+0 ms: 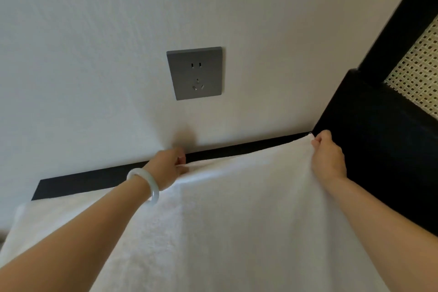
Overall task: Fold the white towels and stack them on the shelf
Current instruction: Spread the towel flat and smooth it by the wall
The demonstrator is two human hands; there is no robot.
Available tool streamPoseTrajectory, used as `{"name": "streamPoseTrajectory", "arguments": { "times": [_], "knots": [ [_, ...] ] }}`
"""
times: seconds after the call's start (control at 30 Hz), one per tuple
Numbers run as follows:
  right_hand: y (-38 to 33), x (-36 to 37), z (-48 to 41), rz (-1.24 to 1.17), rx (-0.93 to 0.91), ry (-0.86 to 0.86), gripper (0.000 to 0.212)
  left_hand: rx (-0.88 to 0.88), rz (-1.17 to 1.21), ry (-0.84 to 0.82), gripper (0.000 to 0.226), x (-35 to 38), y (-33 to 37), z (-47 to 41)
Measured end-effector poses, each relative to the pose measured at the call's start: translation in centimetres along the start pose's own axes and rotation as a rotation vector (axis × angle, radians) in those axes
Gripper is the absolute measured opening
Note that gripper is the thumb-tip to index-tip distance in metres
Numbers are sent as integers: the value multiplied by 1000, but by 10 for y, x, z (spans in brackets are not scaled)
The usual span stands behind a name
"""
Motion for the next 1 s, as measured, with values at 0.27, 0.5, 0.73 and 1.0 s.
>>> {"name": "streamPoseTrajectory", "arguments": {
  "times": [0.27, 0.5, 0.73, 1.0],
  "knots": [
    [-6, 11, -11, 324, 6, -15, 28, 105, -71, 458, 11, 17, -10, -2],
    [-16, 15, -6, 510, -99, 8, 36, 117, -219, -3, 27, 25, -11, 8],
    [-26, 7, -11, 354, -95, -126, 17, 122, -225, -241, 33, -5, -18, 6],
    [-24, 4, -13, 518, -193, -48, 23, 94, -89, 78, 36, 19, -24, 3]
  ]
}}
Point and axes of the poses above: each hand's wrist, its own z-axis away from the middle knuckle, its own x-axis out of the palm, y = z × x, the point moved 4 cm from there along -z, towards the middle knuckle, and after that the axes turned 15 degrees about -y, right-handed, at the moved point
